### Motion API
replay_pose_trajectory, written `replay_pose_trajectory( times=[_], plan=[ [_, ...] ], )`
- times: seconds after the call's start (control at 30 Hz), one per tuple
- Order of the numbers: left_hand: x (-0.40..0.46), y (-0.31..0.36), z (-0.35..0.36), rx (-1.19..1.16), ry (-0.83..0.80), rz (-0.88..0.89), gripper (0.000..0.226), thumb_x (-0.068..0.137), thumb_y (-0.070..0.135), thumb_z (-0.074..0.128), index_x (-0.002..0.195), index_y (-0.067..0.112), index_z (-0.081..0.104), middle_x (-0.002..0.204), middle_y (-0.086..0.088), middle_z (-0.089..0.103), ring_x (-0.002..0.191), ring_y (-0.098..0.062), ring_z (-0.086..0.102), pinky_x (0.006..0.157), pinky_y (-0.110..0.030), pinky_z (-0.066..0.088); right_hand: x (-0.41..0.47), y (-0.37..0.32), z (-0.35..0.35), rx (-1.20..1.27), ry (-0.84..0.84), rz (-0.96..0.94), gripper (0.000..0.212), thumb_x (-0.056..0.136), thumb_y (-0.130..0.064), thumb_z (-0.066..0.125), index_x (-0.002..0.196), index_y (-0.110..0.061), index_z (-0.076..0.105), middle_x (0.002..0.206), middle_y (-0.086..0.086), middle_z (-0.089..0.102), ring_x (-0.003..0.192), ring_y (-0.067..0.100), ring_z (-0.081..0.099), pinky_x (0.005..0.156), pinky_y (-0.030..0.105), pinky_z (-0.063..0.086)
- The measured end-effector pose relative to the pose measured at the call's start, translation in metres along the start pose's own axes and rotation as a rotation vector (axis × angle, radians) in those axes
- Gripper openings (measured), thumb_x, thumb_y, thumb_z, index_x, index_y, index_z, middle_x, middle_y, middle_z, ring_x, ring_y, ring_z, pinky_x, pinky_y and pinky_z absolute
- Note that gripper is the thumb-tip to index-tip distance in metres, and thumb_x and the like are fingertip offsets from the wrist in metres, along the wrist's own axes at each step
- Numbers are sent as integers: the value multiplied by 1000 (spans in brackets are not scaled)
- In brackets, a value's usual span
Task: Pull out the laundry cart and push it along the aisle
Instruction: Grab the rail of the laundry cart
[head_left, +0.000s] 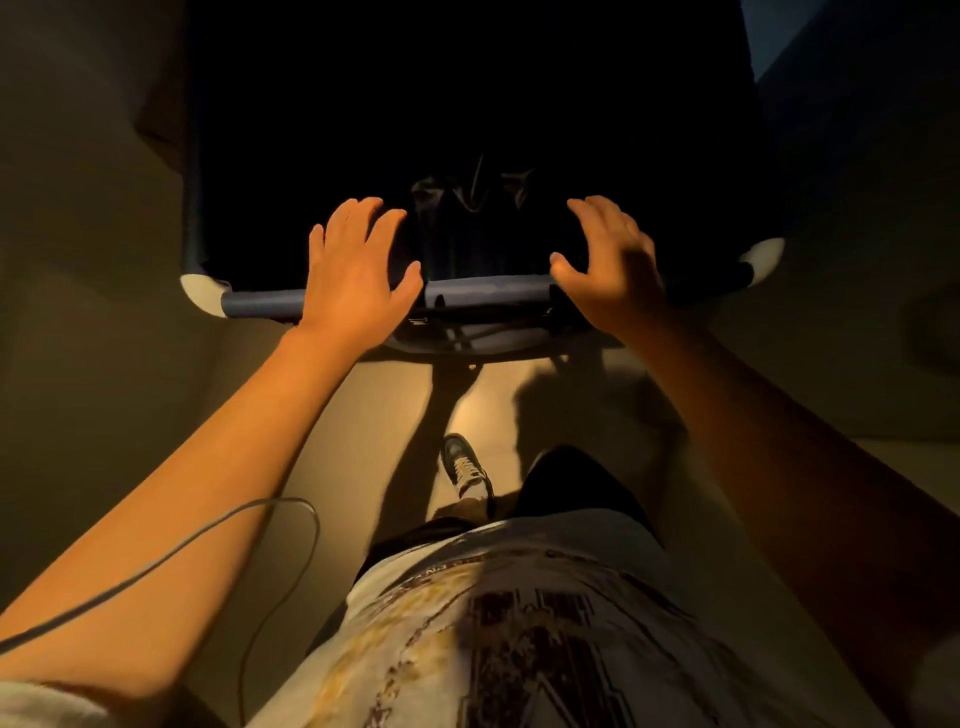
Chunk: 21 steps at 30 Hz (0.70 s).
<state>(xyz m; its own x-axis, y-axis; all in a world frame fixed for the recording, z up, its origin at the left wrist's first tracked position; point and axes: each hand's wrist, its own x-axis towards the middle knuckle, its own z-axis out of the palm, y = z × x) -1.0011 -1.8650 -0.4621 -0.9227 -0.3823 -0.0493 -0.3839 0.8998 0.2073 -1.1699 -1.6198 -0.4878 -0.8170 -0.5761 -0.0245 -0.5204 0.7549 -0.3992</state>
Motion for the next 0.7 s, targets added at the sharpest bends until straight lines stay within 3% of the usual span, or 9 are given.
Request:
replay_pose_trajectory(
  times=[0.23, 0.43, 0.7],
  plan=[
    [38, -2, 27, -6, -84, -19, 61, 100, 47, 45, 153, 17, 37, 158, -12, 36, 150, -33, 29, 120, -56, 29, 33, 33, 15, -65, -104, -14, 64, 93, -48, 54, 148, -18, 40, 150, 8, 45, 137, 33, 47, 110, 52, 43],
    [49, 6, 63, -17, -202, -60, 59, 99, 51, 42, 149, 19, 41, 153, -10, 41, 146, -33, 34, 117, -59, 31, 39, 70, 34, -74, -321, -10, 65, 95, -47, 56, 151, -20, 35, 156, 10, 39, 143, 33, 40, 114, 56, 38],
    [30, 14, 104, -31, -361, -160, 49, 103, 49, 39, 142, 22, 49, 134, -10, 57, 132, -34, 48, 119, -63, 28, 35, 106, 45, -118, -442, -53, 47, 101, -28, 52, 146, -20, 45, 151, 7, 48, 139, 31, 45, 112, 53, 40]
  ],
)
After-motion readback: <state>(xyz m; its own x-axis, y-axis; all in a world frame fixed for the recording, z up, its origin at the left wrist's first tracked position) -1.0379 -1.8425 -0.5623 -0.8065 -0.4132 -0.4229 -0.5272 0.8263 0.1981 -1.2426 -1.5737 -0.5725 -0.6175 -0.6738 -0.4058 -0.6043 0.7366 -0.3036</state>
